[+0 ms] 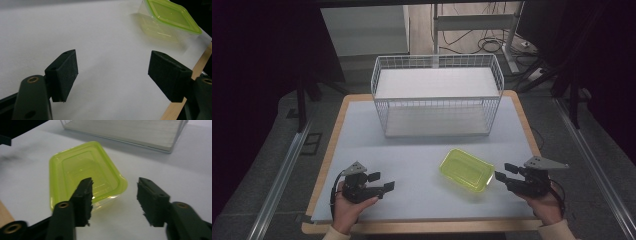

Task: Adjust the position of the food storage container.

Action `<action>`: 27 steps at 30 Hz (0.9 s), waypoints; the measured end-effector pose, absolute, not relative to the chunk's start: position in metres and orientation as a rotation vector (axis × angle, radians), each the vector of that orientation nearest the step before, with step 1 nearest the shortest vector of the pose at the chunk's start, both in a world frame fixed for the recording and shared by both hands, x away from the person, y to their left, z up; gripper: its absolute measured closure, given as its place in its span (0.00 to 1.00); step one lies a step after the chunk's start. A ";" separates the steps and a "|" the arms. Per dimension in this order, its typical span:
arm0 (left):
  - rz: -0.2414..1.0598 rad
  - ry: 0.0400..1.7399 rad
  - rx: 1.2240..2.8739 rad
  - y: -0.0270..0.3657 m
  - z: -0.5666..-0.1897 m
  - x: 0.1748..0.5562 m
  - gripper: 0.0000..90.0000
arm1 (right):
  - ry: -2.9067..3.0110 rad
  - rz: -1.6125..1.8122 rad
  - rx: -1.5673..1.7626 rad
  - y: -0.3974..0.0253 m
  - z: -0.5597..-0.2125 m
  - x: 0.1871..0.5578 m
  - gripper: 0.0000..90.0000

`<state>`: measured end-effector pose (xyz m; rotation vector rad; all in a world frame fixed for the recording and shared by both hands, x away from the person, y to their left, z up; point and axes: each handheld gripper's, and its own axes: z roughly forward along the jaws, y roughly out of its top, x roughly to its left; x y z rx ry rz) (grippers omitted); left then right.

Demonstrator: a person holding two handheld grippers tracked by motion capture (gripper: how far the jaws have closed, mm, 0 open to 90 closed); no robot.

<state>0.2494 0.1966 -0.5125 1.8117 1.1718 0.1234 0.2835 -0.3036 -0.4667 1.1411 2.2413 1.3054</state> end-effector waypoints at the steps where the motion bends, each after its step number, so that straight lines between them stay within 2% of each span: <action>1: 0.123 1.171 1.812 0.196 -0.512 0.249 0.26 | 2.247 1.306 1.140 -0.303 -0.466 0.283 0.60; 8: 0.121 1.169 1.816 0.195 -0.512 0.249 0.26 | 2.285 1.306 1.113 -0.296 -0.460 0.280 0.92; 12: 0.121 1.164 1.823 0.194 -0.512 0.249 0.26 | 2.331 1.324 1.081 -0.287 -0.457 0.278 0.99; 27: 0.113 1.158 1.834 0.192 -0.513 0.249 0.26 | 2.520 1.281 0.907 -0.232 -0.462 0.262 1.00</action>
